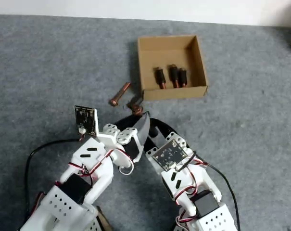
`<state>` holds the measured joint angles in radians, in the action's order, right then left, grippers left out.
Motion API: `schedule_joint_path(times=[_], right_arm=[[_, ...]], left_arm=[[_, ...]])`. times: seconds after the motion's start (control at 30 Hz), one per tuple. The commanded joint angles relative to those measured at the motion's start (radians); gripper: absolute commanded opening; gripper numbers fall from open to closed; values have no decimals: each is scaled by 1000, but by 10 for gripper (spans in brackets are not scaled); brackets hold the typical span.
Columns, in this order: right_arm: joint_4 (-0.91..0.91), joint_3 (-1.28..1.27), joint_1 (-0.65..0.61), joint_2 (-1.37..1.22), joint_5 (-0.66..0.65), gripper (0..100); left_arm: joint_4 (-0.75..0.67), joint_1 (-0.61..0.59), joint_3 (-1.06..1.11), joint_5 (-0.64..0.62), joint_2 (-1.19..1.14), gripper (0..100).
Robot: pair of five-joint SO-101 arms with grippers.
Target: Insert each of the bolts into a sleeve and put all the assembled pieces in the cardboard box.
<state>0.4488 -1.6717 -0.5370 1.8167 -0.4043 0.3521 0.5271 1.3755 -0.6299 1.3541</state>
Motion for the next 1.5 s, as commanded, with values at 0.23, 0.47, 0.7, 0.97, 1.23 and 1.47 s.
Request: schedule_joint_path(times=[0.23,0.47,0.7,0.97,1.23,1.47], right_arm=[[-2,-113,-1,13,-15,5],[-2,-113,-1,13,-17,5],[-2,-113,-1,10,-17,5],[-1,-110,7,4,-14,5],[128,-77,25,4,-11,5],[193,-12,31,2,40,5]], left_arm=[[5,21,25,14,18,15],[8,22,62,12,18,305],[8,22,77,8,18,415],[12,-58,51,-41,16,415],[250,-104,-81,-80,16,415],[247,-110,-44,-97,16,411]])
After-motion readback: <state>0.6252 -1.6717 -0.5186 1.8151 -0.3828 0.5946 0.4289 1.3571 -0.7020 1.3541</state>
